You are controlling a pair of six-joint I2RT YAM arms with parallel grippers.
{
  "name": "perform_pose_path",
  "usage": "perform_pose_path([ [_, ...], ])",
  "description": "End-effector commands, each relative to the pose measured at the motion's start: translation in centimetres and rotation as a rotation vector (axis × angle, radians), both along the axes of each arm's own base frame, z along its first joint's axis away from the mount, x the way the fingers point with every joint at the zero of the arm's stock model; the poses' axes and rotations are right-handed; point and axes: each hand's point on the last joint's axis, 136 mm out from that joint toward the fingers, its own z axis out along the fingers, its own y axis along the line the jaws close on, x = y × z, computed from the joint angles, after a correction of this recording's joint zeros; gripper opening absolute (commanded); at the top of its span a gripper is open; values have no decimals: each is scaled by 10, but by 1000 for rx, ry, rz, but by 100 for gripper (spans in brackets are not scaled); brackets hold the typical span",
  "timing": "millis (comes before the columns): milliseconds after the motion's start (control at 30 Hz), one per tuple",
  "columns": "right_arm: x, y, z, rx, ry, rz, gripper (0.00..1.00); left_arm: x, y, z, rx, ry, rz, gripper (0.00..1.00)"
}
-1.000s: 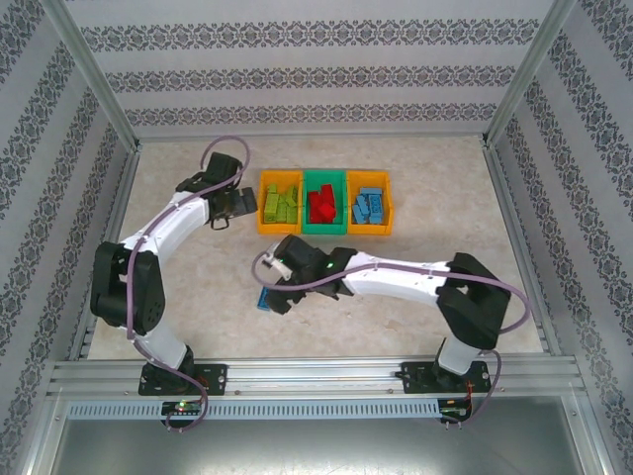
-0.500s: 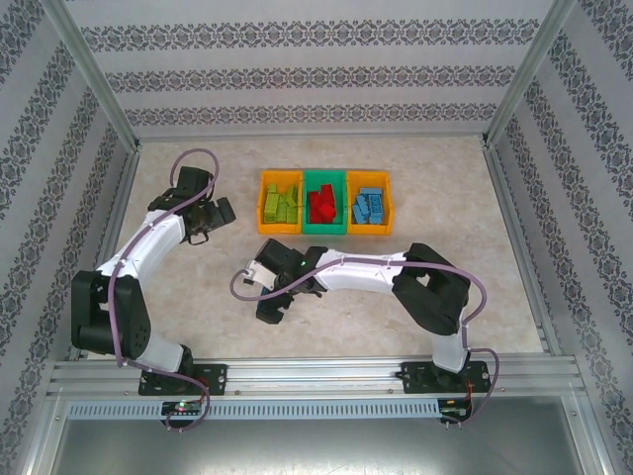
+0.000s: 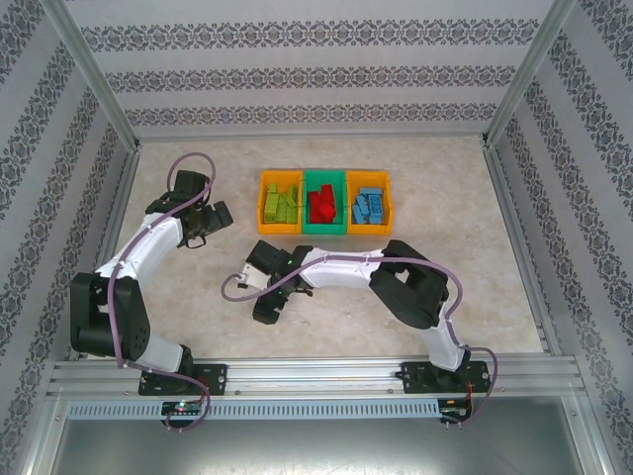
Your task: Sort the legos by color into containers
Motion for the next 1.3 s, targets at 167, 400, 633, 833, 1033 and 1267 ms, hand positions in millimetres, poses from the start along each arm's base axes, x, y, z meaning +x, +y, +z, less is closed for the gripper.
perform_pose_path([
  [167,-9,-2,-12,-44,28,26,72,2,8,2,-7,-27,20,99],
  [400,-2,-2,10,-4,-7,-9,63,3,9,0,-13,-18,20,99],
  [633,38,-19,90,193,-43,-150,61,-1,13,-1,21,-3,9,99],
  [833,94,-74,140,314,-93,-341,60,-3,14,-3,28,-4,8,99],
  [1033,160,-157,144,305,-129,-682,60,-3,13,-4,24,-5,5,99],
  [1267,208,-232,138,266,-132,-1015,60,-3,13,-8,20,3,8,99],
])
